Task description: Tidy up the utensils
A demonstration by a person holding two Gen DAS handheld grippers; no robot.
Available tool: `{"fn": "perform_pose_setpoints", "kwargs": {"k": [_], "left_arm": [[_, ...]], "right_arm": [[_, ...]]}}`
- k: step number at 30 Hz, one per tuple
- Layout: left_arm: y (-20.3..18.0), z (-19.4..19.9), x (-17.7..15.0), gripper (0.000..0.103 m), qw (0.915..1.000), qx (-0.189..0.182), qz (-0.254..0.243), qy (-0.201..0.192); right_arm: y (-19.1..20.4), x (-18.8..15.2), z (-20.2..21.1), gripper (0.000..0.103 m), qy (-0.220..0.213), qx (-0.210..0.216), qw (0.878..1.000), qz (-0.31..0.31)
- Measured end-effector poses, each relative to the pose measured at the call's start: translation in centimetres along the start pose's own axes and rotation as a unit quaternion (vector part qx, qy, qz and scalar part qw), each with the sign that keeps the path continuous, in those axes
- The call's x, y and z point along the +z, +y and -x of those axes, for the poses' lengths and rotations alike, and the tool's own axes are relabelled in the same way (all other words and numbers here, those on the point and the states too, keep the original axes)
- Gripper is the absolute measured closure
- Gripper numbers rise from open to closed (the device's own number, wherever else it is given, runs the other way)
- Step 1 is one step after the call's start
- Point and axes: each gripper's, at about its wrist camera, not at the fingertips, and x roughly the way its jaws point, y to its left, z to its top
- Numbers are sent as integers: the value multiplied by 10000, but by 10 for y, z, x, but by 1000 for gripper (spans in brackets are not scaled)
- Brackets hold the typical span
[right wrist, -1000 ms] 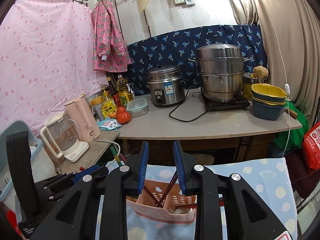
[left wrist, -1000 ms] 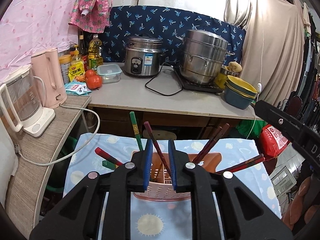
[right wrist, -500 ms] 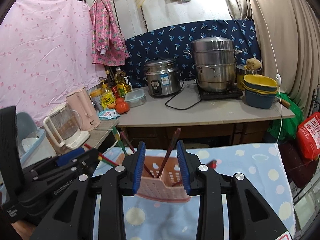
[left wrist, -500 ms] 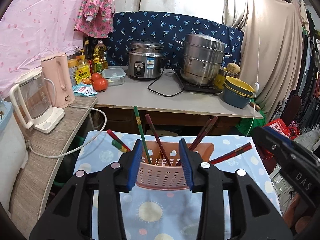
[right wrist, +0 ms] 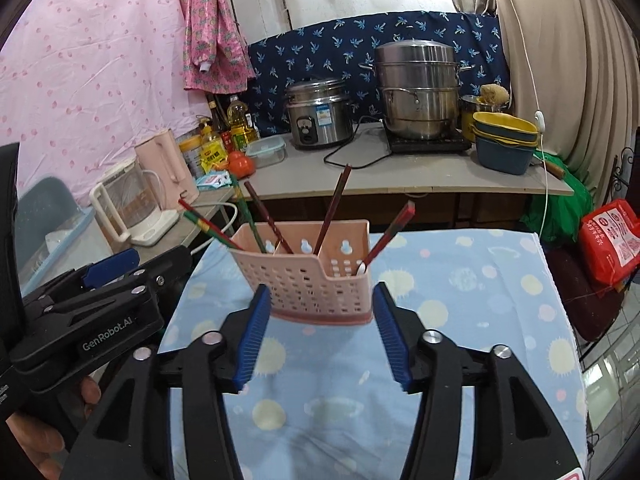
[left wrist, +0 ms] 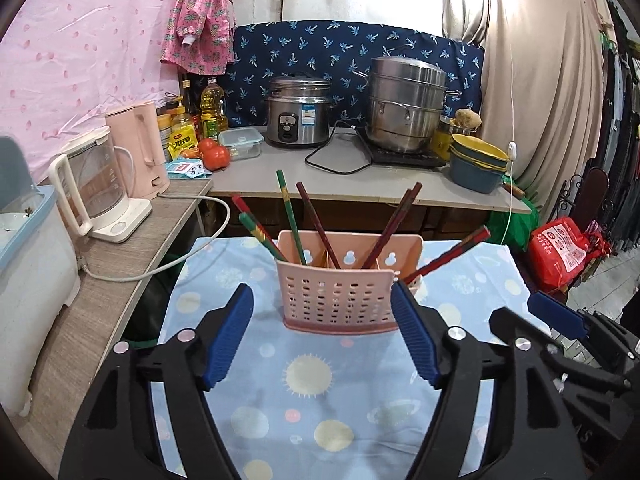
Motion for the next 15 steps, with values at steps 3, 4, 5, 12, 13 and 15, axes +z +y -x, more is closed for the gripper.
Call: {"fn": "perform_pose_setpoints", "kwargs": {"k": [3, 4, 5, 12, 13, 15], "left_arm": [[-3, 3, -8, 29, 10000, 31, -34, 46], [-4, 4, -11, 28, 10000, 47, -51, 70], [-4, 4, -14, 27, 9999, 84, -55, 92], [-3, 7, -32, 12, 9994, 294, -17, 169], [-2, 7, -34, 11, 9993, 318, -19, 182], [-1, 7, -38, 10, 9991, 359, -2, 207]], "right_arm": [[3, -12, 6, 41, 57, -73, 9999, 62], [3, -15, 7, 40, 76, -89, 9999, 64], [3, -18, 7, 40, 98, -103, 9999, 64], [-2, -31, 10, 33, 292, -146, 9994, -78], [-3, -32, 10, 33, 321, -151, 9993, -77], [-2, -36, 10, 33, 372, -183, 9991, -43]]}}
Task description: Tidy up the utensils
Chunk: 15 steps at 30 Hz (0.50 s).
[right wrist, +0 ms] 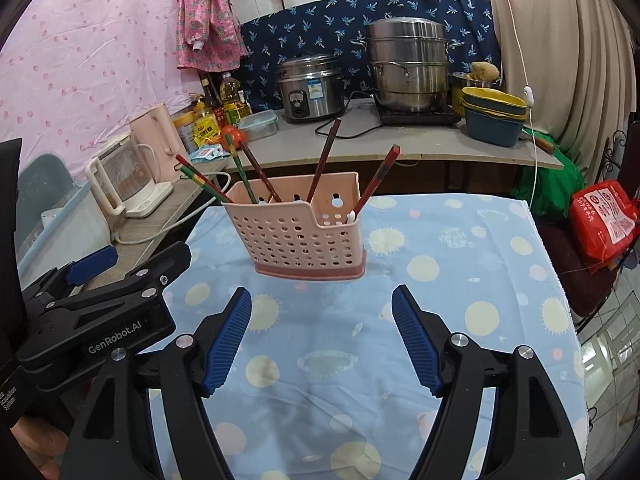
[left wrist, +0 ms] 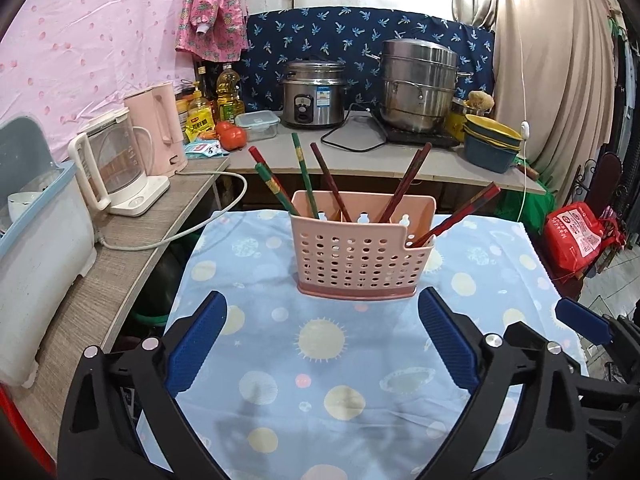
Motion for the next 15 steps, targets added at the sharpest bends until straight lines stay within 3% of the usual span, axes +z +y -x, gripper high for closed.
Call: {"fn": "perform_pose_setpoints", "kwargs": {"k": [15], "left_arm": [[2, -4, -15, 8, 9997, 81, 34, 245]], "right_arm": [[2, -7, 2, 18, 124, -211, 9996, 149]]}}
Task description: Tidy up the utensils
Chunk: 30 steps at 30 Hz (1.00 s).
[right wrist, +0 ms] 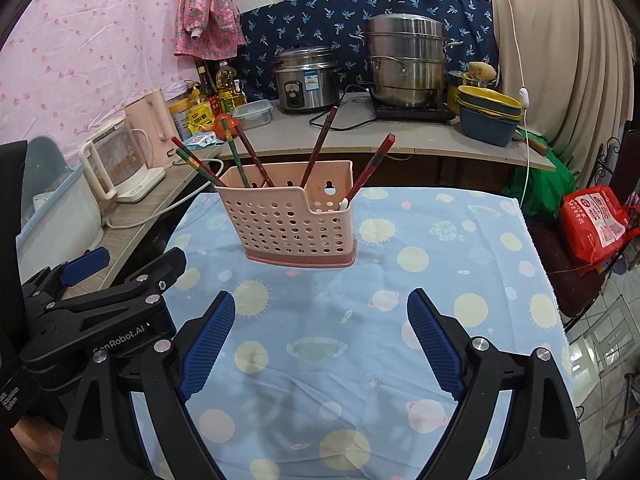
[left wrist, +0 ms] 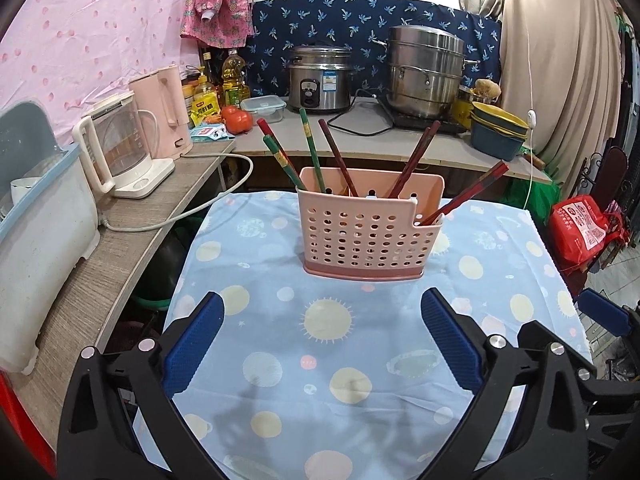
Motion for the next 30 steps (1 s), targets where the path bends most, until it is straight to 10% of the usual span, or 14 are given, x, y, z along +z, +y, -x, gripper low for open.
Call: {"fn": "perform_pose_setpoints", "kwargs": {"k": [4, 30], "left_arm": [[0, -3, -1, 7, 9999, 115, -22, 70], [-2, -12, -6, 7, 9994, 221, -7, 259]], "right_arm": [[0, 0, 0, 6, 3, -34, 10000, 20], [0, -4, -6, 6, 26, -192, 9998, 90]]}}
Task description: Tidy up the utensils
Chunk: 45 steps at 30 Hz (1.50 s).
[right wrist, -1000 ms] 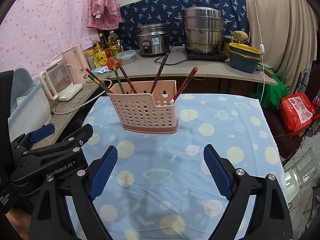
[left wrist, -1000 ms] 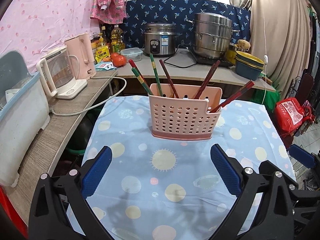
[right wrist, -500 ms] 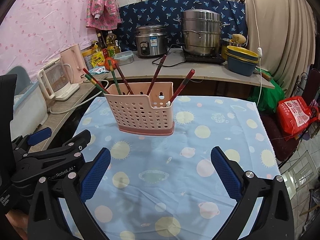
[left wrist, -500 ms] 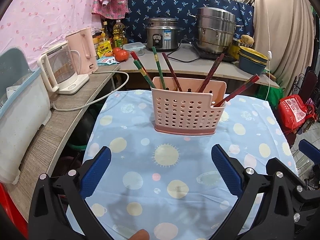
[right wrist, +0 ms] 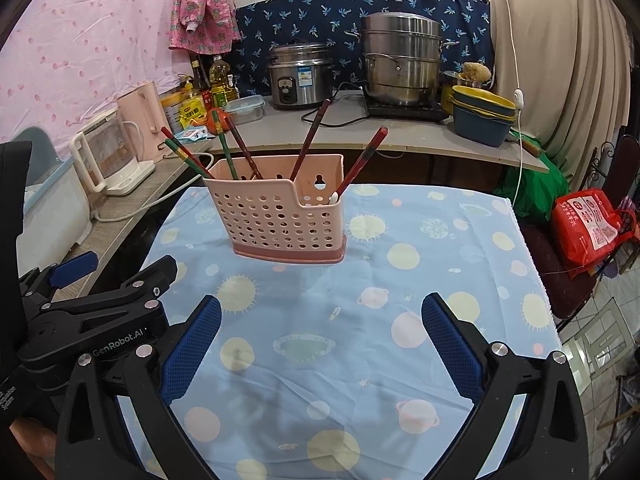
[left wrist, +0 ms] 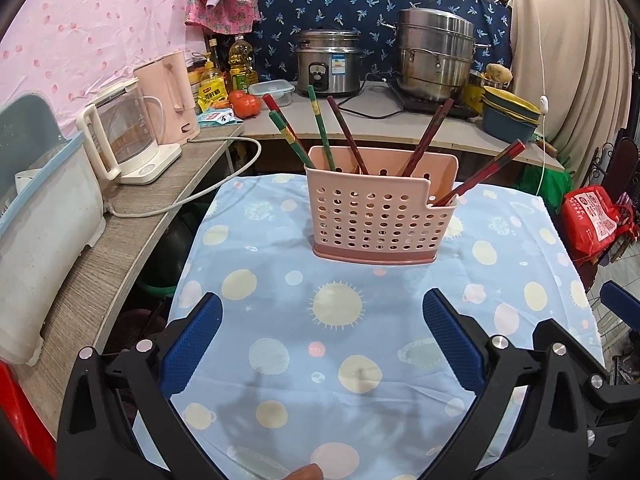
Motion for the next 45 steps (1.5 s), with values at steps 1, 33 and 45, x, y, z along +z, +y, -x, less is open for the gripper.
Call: {"fn": "perform_pose_setpoints", "kwargs": {"k": [1, 33, 45], "left_arm": [[0, 0, -1, 7, 10000, 2, -5, 11], [-5, -5, -10, 7, 9996, 182, -151, 132], [-5, -5, -10, 7, 9996, 196, -161, 128]], "right_arm": [[0, 0, -1, 6, 7, -2, 10000, -7], [-1, -11, -5, 6, 95, -54, 9999, -21], [-1, -11, -5, 6, 92, -55, 9999, -20]]}}
